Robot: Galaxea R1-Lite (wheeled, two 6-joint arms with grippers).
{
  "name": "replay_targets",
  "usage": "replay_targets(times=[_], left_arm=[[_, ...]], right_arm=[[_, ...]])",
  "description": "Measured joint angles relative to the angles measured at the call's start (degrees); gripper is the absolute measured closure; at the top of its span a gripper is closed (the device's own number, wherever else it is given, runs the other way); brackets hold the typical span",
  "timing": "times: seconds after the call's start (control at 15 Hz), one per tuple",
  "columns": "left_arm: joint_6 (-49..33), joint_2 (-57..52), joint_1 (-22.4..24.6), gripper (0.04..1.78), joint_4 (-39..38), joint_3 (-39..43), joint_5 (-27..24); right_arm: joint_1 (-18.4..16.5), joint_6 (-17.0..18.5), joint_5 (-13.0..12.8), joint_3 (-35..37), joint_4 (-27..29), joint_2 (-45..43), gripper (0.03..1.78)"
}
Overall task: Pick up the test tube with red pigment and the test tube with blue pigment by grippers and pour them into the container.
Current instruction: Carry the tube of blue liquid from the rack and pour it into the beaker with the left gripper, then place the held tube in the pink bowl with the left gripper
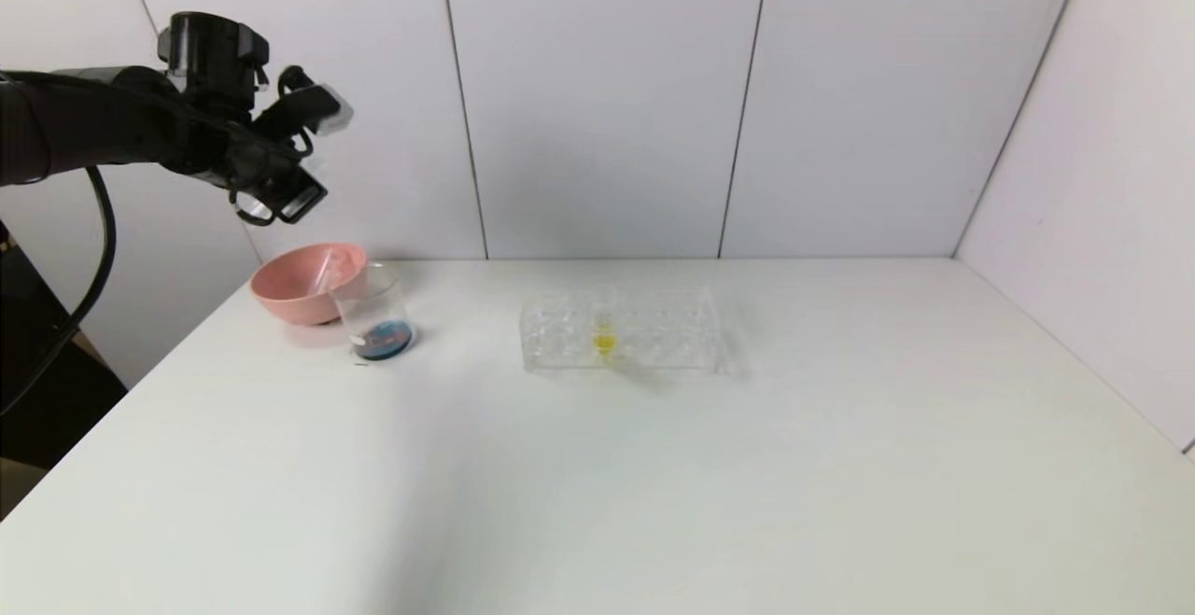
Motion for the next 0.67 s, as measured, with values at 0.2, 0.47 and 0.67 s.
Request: replay_targets(times=[0.2, 0.47, 0.67], left_arm=[[-17.1, -0.7, 0.9, 1.37, -5.8, 0.0, -0.1], [-36.0, -0.5, 1.3, 1.37, -15.2, 0.5, 0.1], [-38.9, -0.2, 1.6, 1.37, -15.8, 1.6, 0.2]], right_arm=[[0.0, 0.0, 0.0, 0.0, 0.0, 0.0, 0.04], [0.0, 0.0, 0.0, 0.0, 0.0, 0.0, 0.04], [0.0, 0.0, 0.0, 0.0, 0.0, 0.0, 0.04]])
